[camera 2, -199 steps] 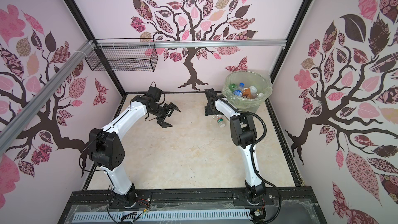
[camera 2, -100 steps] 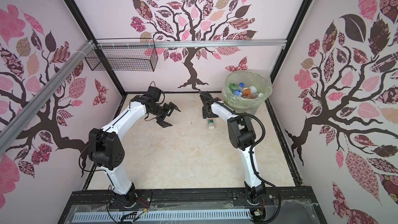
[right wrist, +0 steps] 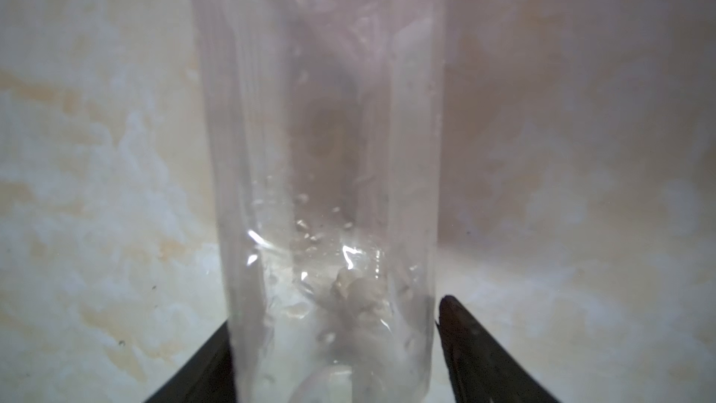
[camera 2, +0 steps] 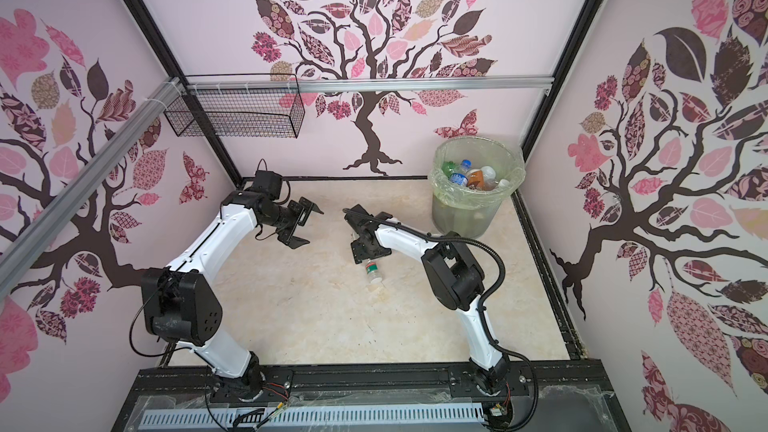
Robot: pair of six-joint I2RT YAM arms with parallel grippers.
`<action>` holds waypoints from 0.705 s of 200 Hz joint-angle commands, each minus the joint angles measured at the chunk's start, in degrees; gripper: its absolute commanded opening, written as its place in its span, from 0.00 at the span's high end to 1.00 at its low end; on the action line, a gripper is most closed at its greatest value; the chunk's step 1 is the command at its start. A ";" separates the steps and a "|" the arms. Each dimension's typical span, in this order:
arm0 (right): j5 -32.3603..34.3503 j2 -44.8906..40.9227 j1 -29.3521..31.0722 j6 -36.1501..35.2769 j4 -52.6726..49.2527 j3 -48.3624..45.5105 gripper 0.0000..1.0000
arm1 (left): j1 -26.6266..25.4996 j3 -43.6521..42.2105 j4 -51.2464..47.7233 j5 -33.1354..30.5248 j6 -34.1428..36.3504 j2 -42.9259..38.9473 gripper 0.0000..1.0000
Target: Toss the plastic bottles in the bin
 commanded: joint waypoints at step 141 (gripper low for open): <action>3.50 -29.74 -8.47 0.25 -8.48 -8.94 0.00 | -13.11 0.69 0.18 -9.19 9.59 6.22 0.02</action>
